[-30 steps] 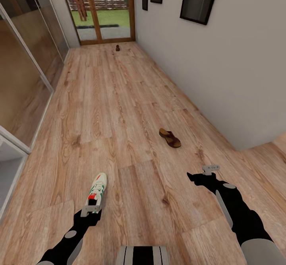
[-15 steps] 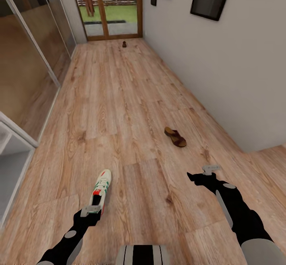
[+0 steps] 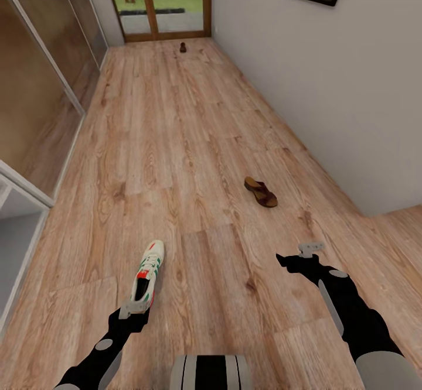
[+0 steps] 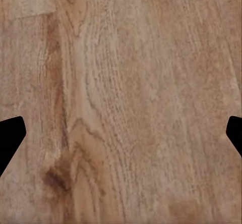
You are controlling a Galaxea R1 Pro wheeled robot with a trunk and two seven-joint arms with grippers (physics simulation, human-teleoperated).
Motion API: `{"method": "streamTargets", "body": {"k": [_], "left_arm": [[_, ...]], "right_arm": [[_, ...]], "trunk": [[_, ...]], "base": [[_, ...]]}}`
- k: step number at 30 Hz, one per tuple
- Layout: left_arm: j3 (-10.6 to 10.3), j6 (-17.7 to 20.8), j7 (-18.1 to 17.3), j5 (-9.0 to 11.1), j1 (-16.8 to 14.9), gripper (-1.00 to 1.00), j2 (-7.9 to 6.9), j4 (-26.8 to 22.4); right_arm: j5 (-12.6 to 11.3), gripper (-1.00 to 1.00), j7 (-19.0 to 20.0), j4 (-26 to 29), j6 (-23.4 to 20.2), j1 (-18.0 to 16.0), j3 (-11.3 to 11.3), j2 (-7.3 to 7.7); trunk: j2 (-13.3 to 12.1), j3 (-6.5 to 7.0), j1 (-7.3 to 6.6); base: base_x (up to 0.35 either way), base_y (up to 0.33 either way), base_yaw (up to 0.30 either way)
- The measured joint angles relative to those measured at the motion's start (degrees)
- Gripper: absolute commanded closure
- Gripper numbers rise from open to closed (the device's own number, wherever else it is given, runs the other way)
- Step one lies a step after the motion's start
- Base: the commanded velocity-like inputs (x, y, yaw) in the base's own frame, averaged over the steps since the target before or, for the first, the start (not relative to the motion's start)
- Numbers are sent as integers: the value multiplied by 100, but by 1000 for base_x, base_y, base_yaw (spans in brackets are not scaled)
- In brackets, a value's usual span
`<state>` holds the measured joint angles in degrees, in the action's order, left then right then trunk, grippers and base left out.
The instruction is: Pick up the two gym shoes and the two sandals from the corridor floor and place them onto the hallstand (shoe rack) in the corridor, making sure they are on the rack and not on the floor. Arrange them so the two gym shoes are next to each other and the two sandals are next to each other.
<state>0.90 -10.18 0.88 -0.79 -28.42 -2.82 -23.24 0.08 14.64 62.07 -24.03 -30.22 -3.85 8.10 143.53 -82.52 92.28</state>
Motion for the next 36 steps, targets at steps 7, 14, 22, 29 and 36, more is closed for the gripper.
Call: {"method": "streamTargets", "body": {"k": [7, 14, 22, 29, 36], "left_arm": [[-3, 0, 0, 0, -1, -100, 12, 0], [-14, 0, 0, 0, -3, -100, 18, -1], [-11, -3, 0, 0, -3, -100, 18, -4], [-14, -2, 0, 0, -3, -100, 18, -6], [-15, -1, 0, 0, -3, -100, 19, -6]], "right_arm": [[0, -100, 0, 0, 0, 0, 0, 0], [0, -100, 0, 7, 0, 0, 0, 0], [-5, -100, 0, 9, 0, 0, 0, 0], [-7, -100, 0, 9, 0, 0, 0, 0], [-6, -100, 0, 9, 0, 0, 0, 0]], "trunk": [[4, -104, 7], [4, -129, 7], [4, -134, 5], [4, -135, 7], [4, -135, 7]], "base": [[0, 0, 1], [0, 0, 0], [101, 0, 0], [94, 0, 0], [17, 0, 0]]}}
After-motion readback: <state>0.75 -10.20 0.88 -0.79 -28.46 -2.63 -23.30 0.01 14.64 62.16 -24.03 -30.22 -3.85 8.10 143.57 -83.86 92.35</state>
